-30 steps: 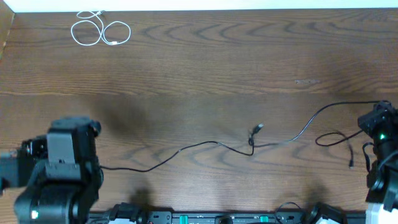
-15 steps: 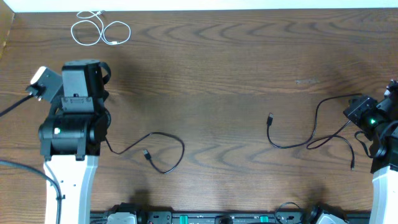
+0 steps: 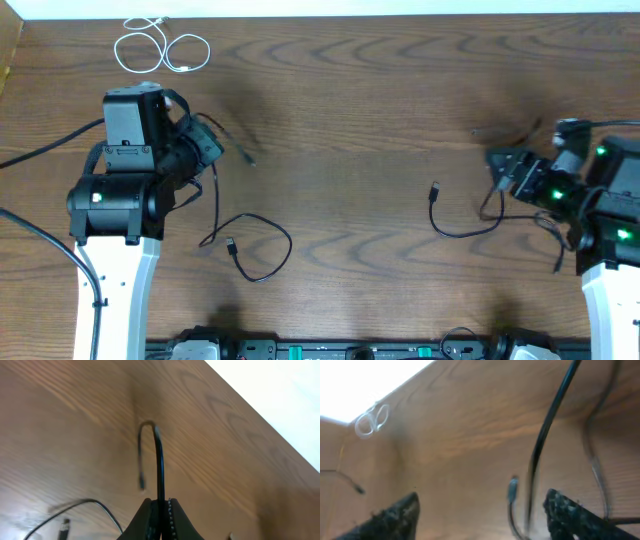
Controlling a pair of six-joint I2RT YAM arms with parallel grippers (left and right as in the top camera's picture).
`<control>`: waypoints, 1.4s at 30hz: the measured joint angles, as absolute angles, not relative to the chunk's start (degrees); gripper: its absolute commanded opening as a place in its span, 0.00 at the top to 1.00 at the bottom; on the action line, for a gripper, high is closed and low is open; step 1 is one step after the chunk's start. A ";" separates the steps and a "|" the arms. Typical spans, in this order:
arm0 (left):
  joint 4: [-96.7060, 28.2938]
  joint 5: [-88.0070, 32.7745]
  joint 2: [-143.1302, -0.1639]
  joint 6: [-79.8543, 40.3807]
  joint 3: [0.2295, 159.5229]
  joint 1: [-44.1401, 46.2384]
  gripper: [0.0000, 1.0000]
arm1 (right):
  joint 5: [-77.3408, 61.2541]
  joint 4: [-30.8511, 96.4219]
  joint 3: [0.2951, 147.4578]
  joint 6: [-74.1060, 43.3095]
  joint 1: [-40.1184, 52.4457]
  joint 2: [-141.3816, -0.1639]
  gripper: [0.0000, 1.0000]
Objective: Untangle cables
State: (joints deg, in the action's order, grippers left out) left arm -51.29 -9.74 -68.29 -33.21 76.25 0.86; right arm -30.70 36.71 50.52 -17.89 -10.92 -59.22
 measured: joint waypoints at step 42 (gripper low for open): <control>-71.02 -14.06 -81.69 -30.55 76.38 2.94 0.83 | -22.74 23.55 50.52 -28.56 25.67 -69.87 0.01</control>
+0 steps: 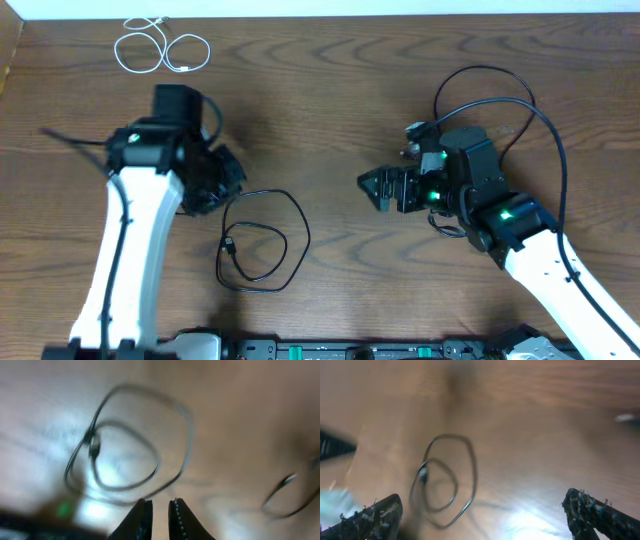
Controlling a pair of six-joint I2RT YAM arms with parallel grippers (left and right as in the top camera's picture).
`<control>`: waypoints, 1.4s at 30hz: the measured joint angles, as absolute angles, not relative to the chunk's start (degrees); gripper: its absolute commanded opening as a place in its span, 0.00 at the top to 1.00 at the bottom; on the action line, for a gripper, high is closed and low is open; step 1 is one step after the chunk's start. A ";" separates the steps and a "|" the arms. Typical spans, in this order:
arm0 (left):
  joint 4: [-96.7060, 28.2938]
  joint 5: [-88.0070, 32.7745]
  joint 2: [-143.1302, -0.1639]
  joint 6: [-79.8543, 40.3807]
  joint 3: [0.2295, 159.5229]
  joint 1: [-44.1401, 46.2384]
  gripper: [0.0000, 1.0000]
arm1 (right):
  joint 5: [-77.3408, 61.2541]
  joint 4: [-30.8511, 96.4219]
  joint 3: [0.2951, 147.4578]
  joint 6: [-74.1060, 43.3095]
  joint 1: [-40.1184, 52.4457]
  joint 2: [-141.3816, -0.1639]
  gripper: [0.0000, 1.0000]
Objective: Untangle cables
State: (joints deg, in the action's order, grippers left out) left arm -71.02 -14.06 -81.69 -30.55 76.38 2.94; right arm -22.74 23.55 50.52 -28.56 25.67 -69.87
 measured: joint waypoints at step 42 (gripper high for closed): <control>-52.60 -19.27 -98.10 -8.80 59.33 26.20 0.00 | -8.93 34.81 50.52 -29.08 7.53 -71.85 0.01</control>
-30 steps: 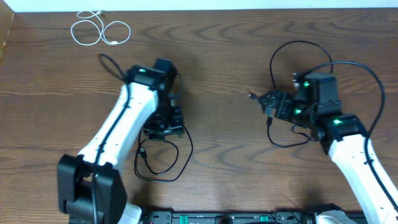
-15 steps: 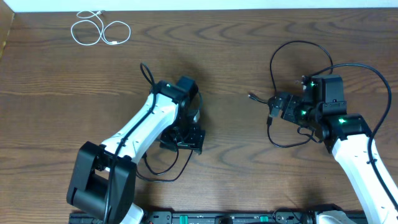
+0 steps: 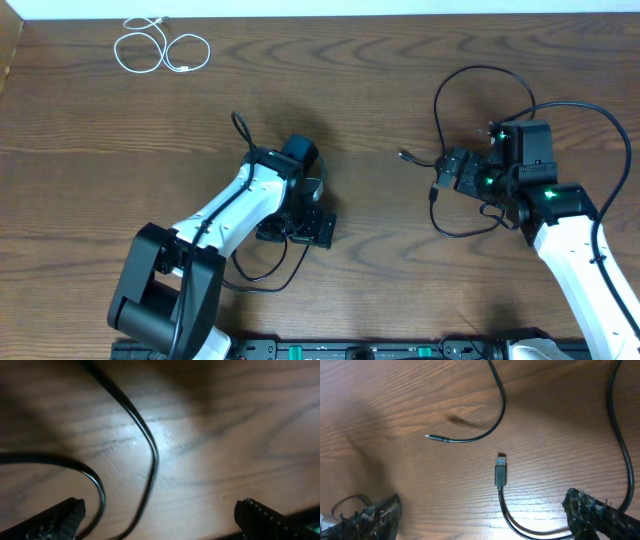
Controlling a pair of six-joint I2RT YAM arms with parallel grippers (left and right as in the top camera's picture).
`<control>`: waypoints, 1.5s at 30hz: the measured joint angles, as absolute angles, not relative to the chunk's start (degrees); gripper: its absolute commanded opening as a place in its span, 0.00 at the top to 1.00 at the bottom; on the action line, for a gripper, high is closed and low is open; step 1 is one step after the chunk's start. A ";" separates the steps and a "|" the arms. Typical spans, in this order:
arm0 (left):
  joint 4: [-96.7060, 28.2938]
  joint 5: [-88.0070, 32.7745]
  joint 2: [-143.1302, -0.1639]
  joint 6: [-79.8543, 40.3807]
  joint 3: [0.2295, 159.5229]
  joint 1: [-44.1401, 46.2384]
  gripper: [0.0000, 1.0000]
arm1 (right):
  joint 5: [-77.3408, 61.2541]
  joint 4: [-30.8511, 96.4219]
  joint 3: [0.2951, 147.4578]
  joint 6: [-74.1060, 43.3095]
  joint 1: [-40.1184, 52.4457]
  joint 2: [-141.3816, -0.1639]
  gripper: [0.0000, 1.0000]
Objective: Untangle cables
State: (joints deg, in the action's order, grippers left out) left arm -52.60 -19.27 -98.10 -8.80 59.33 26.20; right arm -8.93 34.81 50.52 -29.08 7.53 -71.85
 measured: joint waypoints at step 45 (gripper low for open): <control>-38.33 -5.13 -96.71 -20.78 50.28 36.97 0.68 | 1.56 34.65 50.52 -29.06 7.53 -71.85 0.01</control>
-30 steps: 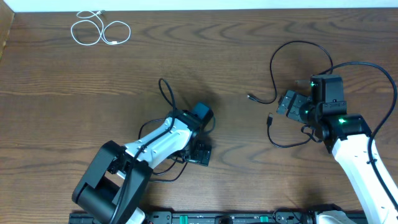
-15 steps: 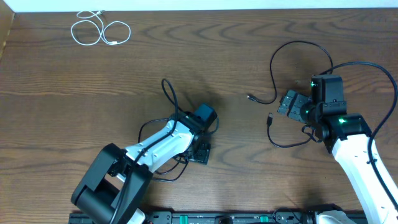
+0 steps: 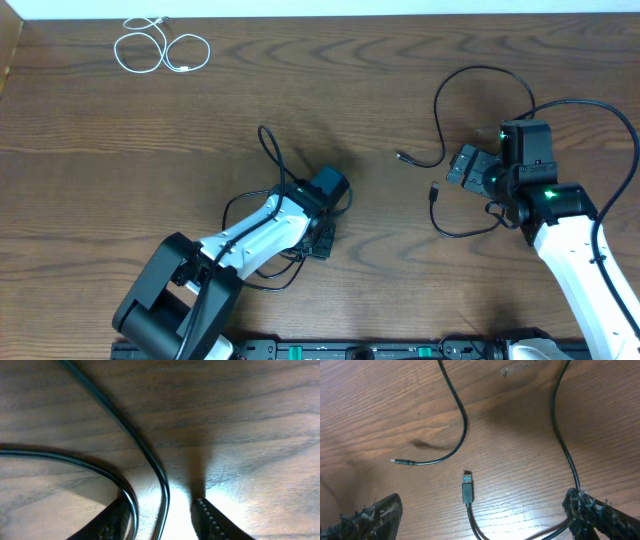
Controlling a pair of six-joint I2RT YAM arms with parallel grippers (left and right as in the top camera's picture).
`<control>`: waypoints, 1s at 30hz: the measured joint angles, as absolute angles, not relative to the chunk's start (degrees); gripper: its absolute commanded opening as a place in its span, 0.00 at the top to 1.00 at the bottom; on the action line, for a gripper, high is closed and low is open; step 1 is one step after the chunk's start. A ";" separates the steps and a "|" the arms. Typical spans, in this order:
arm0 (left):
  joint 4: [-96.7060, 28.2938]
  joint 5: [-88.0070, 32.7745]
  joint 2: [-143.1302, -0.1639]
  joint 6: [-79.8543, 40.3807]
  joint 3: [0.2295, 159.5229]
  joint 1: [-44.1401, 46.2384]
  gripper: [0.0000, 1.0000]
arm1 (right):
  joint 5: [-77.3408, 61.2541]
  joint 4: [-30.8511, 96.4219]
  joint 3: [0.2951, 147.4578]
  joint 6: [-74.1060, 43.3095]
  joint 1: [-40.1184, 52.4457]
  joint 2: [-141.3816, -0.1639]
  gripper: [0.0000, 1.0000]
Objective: Untangle cables
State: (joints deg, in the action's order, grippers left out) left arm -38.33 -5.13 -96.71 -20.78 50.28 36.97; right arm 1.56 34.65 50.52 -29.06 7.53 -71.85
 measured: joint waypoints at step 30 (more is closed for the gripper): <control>-37.19 -4.21 -96.62 -20.53 50.04 36.91 0.62 | 1.61 34.63 50.52 -29.06 7.53 -71.85 0.01</control>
